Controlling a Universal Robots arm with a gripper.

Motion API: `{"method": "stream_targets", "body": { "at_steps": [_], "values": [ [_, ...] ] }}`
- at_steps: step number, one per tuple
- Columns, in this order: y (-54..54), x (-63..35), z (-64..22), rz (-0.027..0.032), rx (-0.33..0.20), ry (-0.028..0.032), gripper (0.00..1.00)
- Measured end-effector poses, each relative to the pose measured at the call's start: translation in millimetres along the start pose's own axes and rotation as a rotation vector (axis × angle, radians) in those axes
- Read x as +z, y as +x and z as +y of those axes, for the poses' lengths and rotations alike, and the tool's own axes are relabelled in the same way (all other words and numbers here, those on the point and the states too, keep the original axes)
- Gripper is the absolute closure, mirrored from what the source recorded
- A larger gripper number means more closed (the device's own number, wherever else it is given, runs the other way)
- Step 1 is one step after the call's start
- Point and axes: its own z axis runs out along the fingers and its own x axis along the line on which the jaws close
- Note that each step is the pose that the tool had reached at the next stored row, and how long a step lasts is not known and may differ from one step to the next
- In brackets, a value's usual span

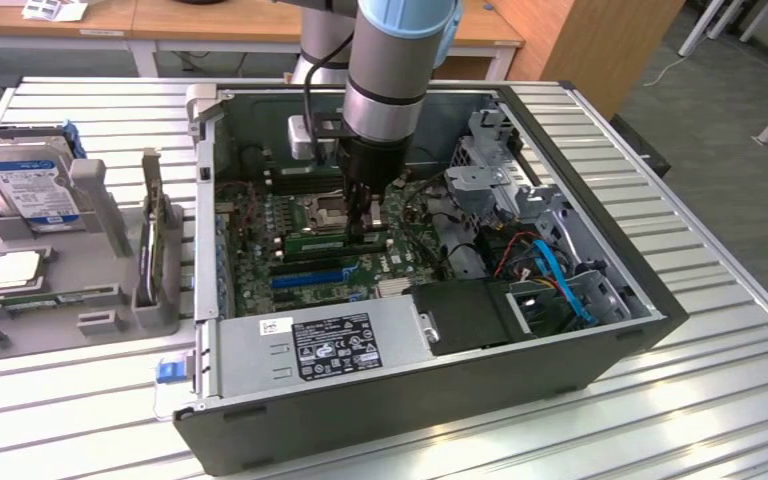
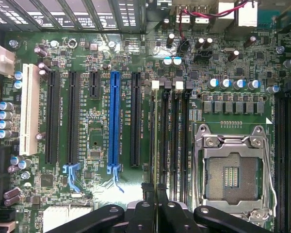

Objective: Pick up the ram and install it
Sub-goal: 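Insert the ram into the slot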

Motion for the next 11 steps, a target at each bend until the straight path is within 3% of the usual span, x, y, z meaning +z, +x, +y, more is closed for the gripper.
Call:
{"method": "stream_targets", "body": {
  "at_steps": [11],
  "values": [
    [0.0, 2.3, 0.7, 0.0004, -0.002, 0.0006, 0.88]
  ]
}}
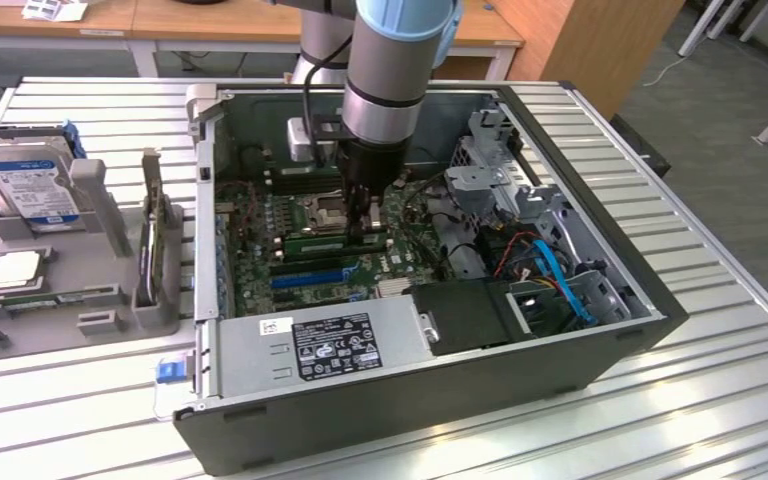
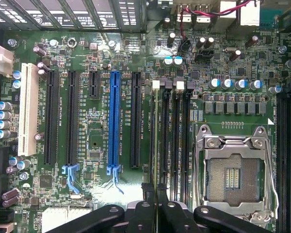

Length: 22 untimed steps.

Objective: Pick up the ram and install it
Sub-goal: 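Insert the ram into the slot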

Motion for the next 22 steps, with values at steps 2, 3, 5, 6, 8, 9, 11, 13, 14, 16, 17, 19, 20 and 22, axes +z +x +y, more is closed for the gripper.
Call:
{"method": "stream_targets", "body": {
  "at_steps": [2, 3, 5, 6, 8, 9, 11, 13, 14, 16, 17, 19, 20, 22],
  "values": [
    [0.0, 0.1, 0.0, -0.0002, 0.000, 0.0000, 0.88],
    [0.0, 0.1, 0.0, -0.0002, 0.000, 0.0000, 0.88],
    [0.0, 0.1, 0.0, -0.0002, 0.000, 0.0001, 0.88],
    [0.0, 0.1, 0.0, -0.0002, 0.000, 0.0000, 0.88],
    [0.0, 0.1, 0.0, -0.0003, 0.000, 0.0001, 0.87],
    [0.0, 0.1, 0.0, -0.0003, 0.000, 0.0001, 0.81],
    [-0.1, 0.1, 0.0, -0.0004, 0.000, 0.0002, 0.81],
    [0.0, 0.0, 0.0, -0.0003, 0.000, 0.0001, 0.81],
    [0.0, 0.0, 0.0, -0.0003, 0.000, 0.0001, 0.81],
    [0.0, -6.0, 0.3, 0.0002, 0.000, -0.0001, 0.81],
    [-0.1, -10.4, 0.5, -0.0001, 0.000, 0.0001, 0.81],
    [0.0, -19.4, 0.9, -0.0002, 0.001, 0.0001, 0.81],
    [0.0, -23.9, 1.1, -0.0002, 0.001, 0.0000, 0.81],
    [0.0, -32.9, 1.5, -0.0002, 0.001, 0.0001, 0.81]
  ]
}}
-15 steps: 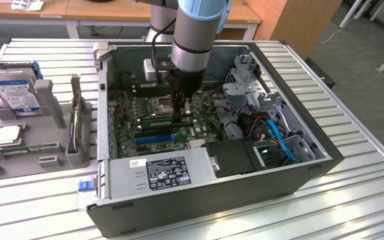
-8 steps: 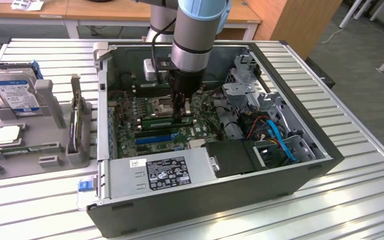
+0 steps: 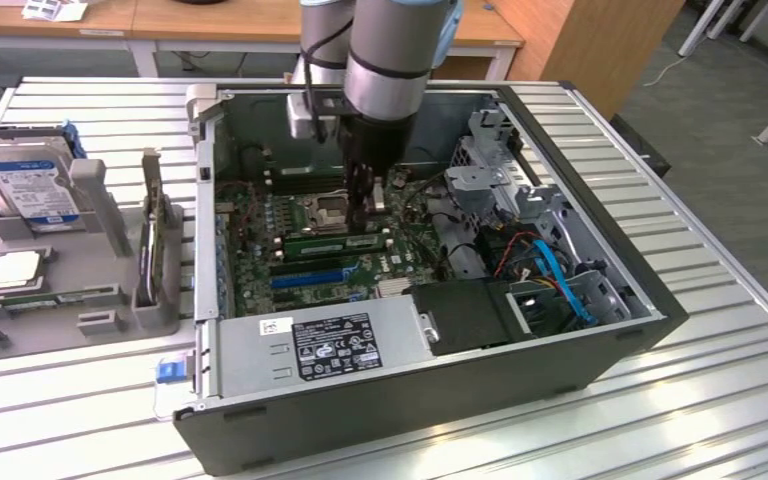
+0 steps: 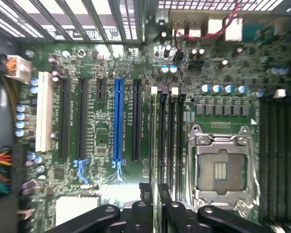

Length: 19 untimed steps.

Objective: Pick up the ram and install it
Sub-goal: 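Insert the ram into the slot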

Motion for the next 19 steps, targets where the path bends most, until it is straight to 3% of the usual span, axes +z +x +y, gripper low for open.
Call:
{"method": "stream_targets", "body": {
  "at_steps": [8, 12, 16, 19],
  "values": [
    [0.2, -36.4, 1.6, 0.0002, 0.000, -0.0001, 0.81],
    [0.2, -37.6, 1.6, 0.0000, 0.000, 0.0000, 0.80],
    [0.2, -37.7, 1.6, 0.0001, 0.000, -0.0001, 0.62],
    [0.2, -37.7, 2.1, 0.0002, 0.000, 0.0004, 0.56]
  ]
}}
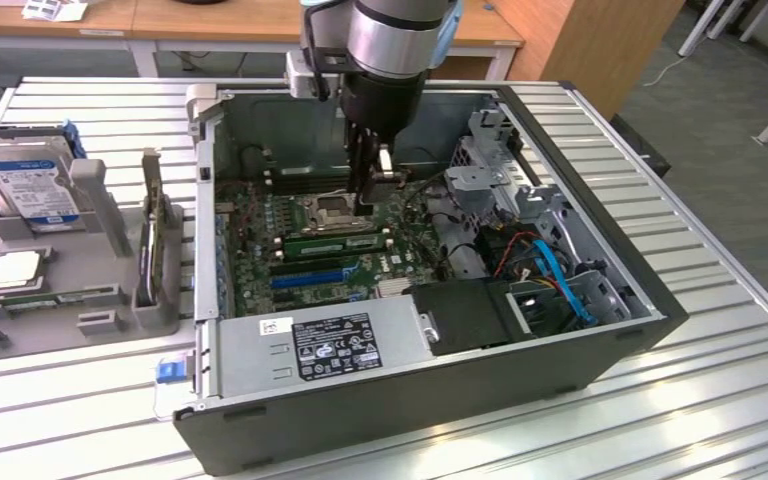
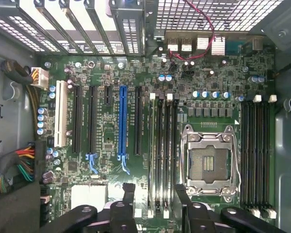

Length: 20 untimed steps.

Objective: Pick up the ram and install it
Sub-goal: 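Insert the ram into the slot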

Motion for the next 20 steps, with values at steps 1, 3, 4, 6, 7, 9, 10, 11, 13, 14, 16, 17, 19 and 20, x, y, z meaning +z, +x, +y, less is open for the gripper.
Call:
{"method": "stream_targets", "body": {
  "at_steps": [1, 3, 4, 6, 7, 9, 10, 11, 13, 14, 16, 17, 19, 20],
  "values": [
    [0.0, 0.0, 0.0, 0.0000, 0.000, 0.0000, 0.56],
    [0.0, 0.0, -0.2, 0.0003, 0.000, -0.0003, 0.56],
    [0.0, 0.0, -0.2, 0.0003, 0.000, -0.0003, 0.56],
    [0.0, 0.0, -0.2, 0.0003, 0.000, -0.0004, 0.56],
    [0.0, 0.0, -0.2, 0.0002, 0.000, -0.0004, 0.56],
    [0.0, 0.0, -0.2, 0.0002, 0.000, -0.0004, 0.64],
    [0.0, 0.0, -0.2, 0.0002, 0.000, -0.0003, 0.64],
    [0.0, 0.0, -0.2, 0.0002, 0.000, -0.0004, 0.70],
    [0.0, 0.0, -0.2, 0.0002, 0.000, -0.0004, 0.75],
    [0.0, 0.0, -0.2, 0.0002, 0.000, -0.0003, 0.81],
    [0.0, 0.0, -0.2, 0.0002, 0.000, -0.0004, 0.87],
    [0.0, 0.0, -0.2, 0.0002, 0.000, -0.0003, 0.89],
    [0.0, 0.0, -0.2, 0.0002, 0.000, -0.0004, 0.89],
    [0.0, 0.0, -0.2, 0.0002, 0.000, -0.0003, 0.89]
  ]
}}
